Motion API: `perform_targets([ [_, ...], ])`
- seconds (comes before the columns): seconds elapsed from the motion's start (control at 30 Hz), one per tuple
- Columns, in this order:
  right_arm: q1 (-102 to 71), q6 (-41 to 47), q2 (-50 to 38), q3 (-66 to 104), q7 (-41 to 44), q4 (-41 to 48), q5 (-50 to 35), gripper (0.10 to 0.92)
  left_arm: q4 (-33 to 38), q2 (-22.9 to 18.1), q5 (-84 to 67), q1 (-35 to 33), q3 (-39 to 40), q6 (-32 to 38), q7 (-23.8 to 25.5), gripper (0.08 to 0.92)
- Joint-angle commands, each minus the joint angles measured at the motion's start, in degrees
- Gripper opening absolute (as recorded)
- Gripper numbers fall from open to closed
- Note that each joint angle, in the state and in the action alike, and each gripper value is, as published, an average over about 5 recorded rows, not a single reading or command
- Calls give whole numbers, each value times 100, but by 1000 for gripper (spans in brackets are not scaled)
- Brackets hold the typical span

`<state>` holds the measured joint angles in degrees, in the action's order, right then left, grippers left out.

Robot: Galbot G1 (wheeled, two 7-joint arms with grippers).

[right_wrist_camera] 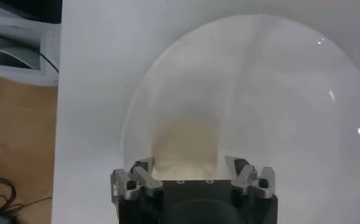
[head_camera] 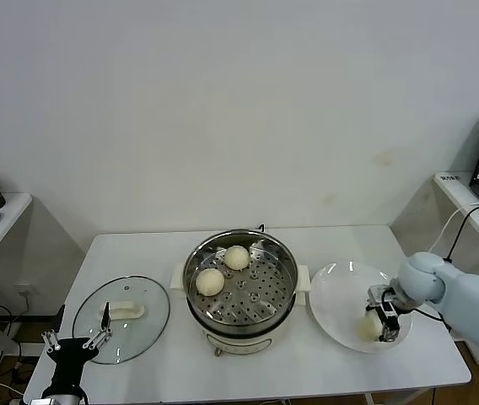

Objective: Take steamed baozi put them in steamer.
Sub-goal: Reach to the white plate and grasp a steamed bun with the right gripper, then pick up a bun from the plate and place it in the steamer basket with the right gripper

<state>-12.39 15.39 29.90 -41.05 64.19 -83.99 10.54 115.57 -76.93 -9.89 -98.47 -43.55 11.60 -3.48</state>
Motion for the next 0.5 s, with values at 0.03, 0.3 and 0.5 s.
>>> perform_targets([
  [0.03,-140,93,122,80,77,110,53,622,19,-11,1,0,4,0,0,823],
  [0.3,51,114,61,52,124,-2,-38,493,59,-15,-6,-16,9,0,6,823],
  [0.5,638,-14,-162,-37,326,-105,-320,453,107,-5,-18,-24,10,-2,8,823],
])
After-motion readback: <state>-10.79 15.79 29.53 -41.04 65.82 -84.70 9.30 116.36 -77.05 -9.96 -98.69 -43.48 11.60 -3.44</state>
